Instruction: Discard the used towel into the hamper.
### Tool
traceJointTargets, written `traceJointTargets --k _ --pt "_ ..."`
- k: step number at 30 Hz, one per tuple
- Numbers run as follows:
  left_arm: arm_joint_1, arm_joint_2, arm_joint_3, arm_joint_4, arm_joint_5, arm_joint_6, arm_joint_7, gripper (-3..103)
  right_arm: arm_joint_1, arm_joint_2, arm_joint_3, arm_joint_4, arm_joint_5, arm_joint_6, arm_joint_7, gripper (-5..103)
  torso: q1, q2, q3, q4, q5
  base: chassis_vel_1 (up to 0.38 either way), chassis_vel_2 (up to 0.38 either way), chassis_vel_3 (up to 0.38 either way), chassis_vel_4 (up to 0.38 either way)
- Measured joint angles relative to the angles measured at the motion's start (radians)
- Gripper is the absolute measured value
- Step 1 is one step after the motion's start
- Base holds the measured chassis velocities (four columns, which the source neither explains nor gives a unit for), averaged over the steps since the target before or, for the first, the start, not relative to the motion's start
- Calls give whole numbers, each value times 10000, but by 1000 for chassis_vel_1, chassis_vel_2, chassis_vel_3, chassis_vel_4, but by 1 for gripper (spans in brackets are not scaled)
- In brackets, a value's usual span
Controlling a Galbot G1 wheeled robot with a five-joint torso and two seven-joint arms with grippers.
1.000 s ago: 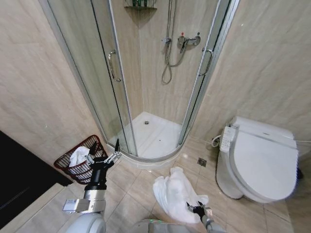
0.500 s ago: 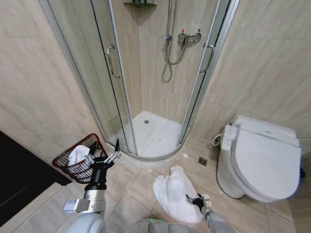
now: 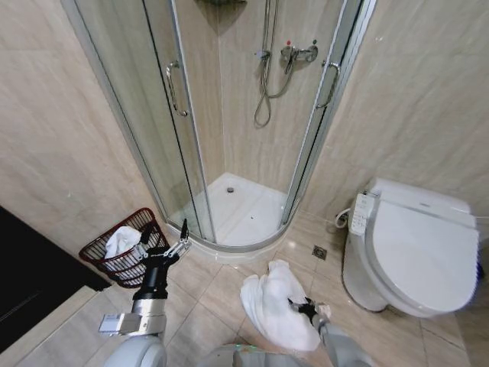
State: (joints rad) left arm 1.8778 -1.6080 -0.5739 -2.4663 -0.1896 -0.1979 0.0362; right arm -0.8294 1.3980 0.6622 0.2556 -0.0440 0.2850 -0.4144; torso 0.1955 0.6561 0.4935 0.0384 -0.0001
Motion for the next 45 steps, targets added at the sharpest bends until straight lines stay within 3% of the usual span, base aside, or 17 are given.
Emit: traceJointTargets --k 15,19,24,32,34,38,39,40,43,44,45 --pt "0 0 0 0 0 0 0 100 623 707 -3 -275 -743 -770 1018 100 -252 -615 -361 0 -1 0 0 0 0" --pt "0 -1 0 0 0 0 0 100 369 665 10 -155 -773 -787 1032 80 -331 -818 -485 -1 0 0 0 0 0" --pt "0 0 0 0 0 0 0 100 187 638 19 -4 -763 -739 1032 70 -393 -974 -581 0 1 0 0 0 0" --pt "0 0 0 0 0 0 0 100 -348 700 -11 525 -348 -442 1038 37 -419 -1051 -634 0 1 0 0 0 0" --pt "0 0 0 0 0 0 0 100 -569 713 -27 718 -283 -163 1159 26 -417 -1046 -629 -1 2 0 0 0 0" --pt "0 0 0 0 0 0 0 100 -905 717 -35 1127 -44 548 1310 15 -410 -1029 -619 0 2 0 0 0 0" --pt "0 0 0 0 0 0 0 100 -1185 725 -48 1491 -23 1505 1338 6 -403 -1015 -611 -2 1 0 0 0 0" --pt "0 0 0 0 0 0 0 100 -1247 726 -21 1518 -43 2151 1278 3 -402 -1010 -609 -1 1 0 0 0 0" --pt "0 0 0 0 0 0 0 100 -1316 724 7 1547 -36 2833 1158 2 -400 -1004 -606 0 1 0 0 0 0" --pt "0 0 0 0 0 0 0 100 -1474 728 36 1734 -30 3496 1076 2 -397 -996 -601 1 1 0 0 0 0" --pt "0 0 0 0 0 0 0 100 -1474 728 36 1734 -30 3496 1076 2 -397 -996 -601 1 1 0 0 0 0"
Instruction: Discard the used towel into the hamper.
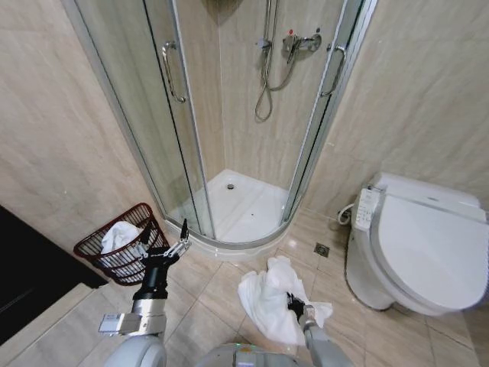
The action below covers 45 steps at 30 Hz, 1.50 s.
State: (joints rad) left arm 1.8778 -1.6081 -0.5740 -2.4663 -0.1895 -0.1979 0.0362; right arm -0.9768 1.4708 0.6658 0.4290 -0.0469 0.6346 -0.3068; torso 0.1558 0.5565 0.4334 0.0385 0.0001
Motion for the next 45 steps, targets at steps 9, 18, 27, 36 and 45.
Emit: traceJointTargets --k 9,18,27,36,45 --pt "0 0 0 0 0 0 0 100 -2567 124 34 4776 -29 932 95 2 15 29 18 1 -1 0 0 0 0" --pt "0 0 0 0 0 0 0 100 -5328 29 -9 10458 2060 -126 -29 2 19 44 27 -3 2 0 0 0 0" --pt "0 0 1 0 0 0 0 100 -7170 40 602 15306 2755 -816 372 2 24 55 33 -1 0 0 0 0 0" --pt "-1 0 0 0 0 0 0 100 -7851 82 2043 19151 3318 -1462 723 2 25 62 36 -2 -1 0 0 0 0" --pt "0 -1 1 0 0 0 0 100 -6977 -1550 3629 20908 5759 -2506 1684 2 46 105 57 0 1 0 0 0 0"
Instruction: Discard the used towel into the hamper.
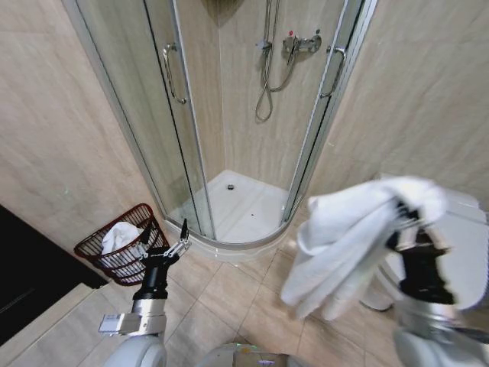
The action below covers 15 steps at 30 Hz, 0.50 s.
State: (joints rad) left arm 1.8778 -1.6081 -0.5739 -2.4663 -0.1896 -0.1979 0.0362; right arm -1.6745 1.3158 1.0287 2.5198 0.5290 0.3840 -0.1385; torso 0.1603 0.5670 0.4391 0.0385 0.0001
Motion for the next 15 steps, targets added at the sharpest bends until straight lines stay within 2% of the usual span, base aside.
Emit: traceJointTargets --k 2,6,10,15 --pt "0 0 0 0 0 0 0 100 370 -559 448 6 334 -131 77 2 41 78 40 0 2 0 0 0 0" --pt "0 1 0 0 0 0 0 100 720 -933 1095 -15 454 -343 150 2 108 259 152 2 -3 0 0 0 0" --pt "0 0 0 -1 0 0 0 100 689 -894 1260 -67 642 -588 262 2 173 425 252 -1 1 0 0 0 0" --pt "0 0 0 0 0 0 0 100 611 -412 1057 -115 411 -610 338 2 273 672 401 1 -2 0 0 0 0"
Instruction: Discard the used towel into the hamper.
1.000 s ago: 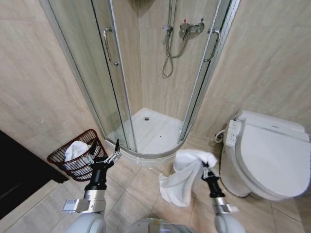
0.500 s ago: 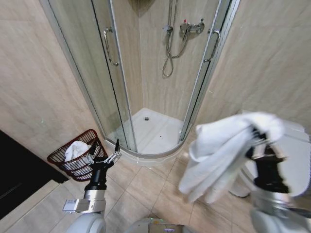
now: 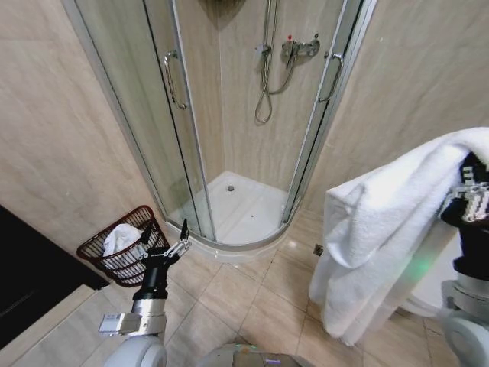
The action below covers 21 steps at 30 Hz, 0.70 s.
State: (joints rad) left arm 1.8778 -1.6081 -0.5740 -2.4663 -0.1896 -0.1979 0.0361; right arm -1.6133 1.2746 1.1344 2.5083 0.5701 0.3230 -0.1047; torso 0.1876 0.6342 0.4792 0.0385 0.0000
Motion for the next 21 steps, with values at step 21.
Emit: traceJointTargets --k 21 --pt "0 0 0 0 0 0 0 100 -159 21 1608 -67 654 766 -300 2 407 974 567 -1 0 0 0 0 0"
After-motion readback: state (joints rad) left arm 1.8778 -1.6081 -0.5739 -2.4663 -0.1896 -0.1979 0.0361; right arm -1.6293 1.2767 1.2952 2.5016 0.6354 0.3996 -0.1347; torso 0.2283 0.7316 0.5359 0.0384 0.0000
